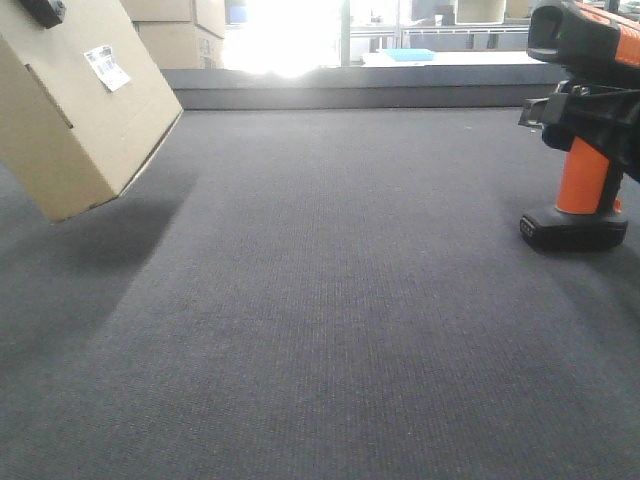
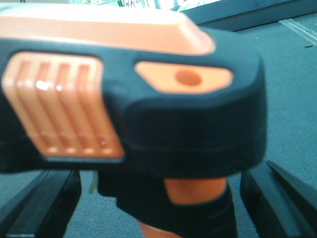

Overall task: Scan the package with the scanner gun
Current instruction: 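Close the right gripper around the scanner gun handle, then lift the scanner gun off the belt with the right gripper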

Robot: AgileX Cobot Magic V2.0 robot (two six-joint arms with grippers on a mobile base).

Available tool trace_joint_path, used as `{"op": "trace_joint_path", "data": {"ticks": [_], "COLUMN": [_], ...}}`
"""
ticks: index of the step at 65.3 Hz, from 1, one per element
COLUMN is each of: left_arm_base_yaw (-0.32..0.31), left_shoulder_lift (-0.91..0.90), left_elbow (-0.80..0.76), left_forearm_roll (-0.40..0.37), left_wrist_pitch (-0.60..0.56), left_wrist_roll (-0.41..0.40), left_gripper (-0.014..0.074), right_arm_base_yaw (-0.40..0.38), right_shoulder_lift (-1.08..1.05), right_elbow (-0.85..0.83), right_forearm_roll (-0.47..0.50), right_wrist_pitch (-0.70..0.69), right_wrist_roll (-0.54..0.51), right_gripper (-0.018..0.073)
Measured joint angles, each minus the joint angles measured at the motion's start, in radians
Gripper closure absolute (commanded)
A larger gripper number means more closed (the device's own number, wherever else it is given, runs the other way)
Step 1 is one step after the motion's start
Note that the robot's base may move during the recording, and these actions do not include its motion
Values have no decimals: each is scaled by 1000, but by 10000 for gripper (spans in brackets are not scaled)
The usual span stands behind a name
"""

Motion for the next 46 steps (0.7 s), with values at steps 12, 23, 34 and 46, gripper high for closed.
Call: {"op": "trace_joint_path", "data": {"ticks": [12, 23, 34, 46], "left_arm_base_yaw": [0, 0, 0, 0], "left_shoulder_lift": [0, 0, 0, 0], "left_elbow": [0, 0, 0, 0], "left_forearm_roll": [0, 0, 0, 0], "left_wrist_pitch": [0, 0, 0, 0], "left_wrist_roll": [0, 0, 0, 0], "left_gripper": [426, 426, 426, 426], "right_arm_base_yaw": [0, -2, -2, -2], "right_shoulder_lift": [0, 0, 0, 0], "right_elbow": [0, 0, 0, 0], "right_forearm_roll": [0, 8, 14, 15], "right_wrist_pitch": [-8, -10, -10, -10], "right_wrist_roll": [0, 0, 0, -2], "right_gripper": [99, 265, 337, 337]}}
